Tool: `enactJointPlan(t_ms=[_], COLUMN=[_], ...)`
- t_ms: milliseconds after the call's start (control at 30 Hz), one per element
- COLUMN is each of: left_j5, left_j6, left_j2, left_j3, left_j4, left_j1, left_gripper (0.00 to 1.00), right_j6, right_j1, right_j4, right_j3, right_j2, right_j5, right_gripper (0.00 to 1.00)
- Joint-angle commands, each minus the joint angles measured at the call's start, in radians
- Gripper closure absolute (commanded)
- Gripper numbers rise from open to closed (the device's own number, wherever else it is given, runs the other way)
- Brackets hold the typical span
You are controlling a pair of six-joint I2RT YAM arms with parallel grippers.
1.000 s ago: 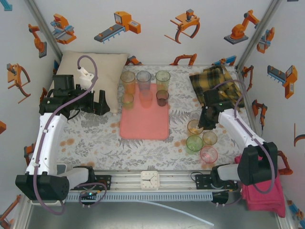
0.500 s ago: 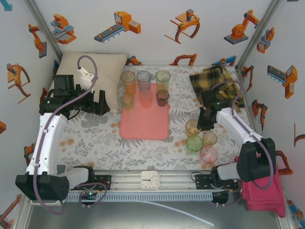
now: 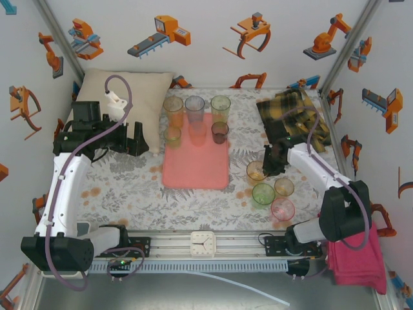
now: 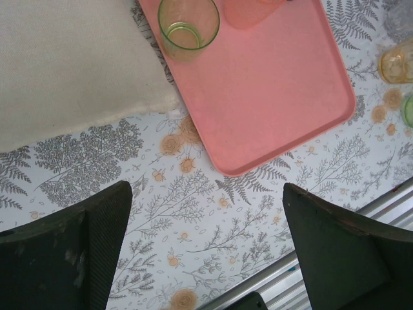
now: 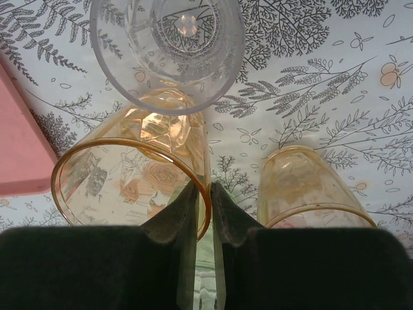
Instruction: Place the glasses into the tray
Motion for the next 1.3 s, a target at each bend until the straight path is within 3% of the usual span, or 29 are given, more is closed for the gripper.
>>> enactJointPlan(t_ms=[0,800,1267], left_j5=[0.007,0.007,0.002], left_j6=[0.020,0.020,0.022], left_j2=[-0.014,-0.018,-0.019], left_j3=[-0.003,-0.001,0.003], left_j4=[-0.006,-0.002,-0.006], left_j1=[-0.003,-0.002,0.002], left_gripper=[0.09,0.09,0.09], right_j6=[-0.013,-0.030,-0.030], right_j1=[0.010,0.036,0.044], right_j4=[-0.005,-0.027,-0.043], right_j3=[0.030,0.063,0.083], right_j2=[0.014,0.026,0.002], right_j5=[0.024,0.052,0.027], right_gripper=[0.83,0.95,0.96])
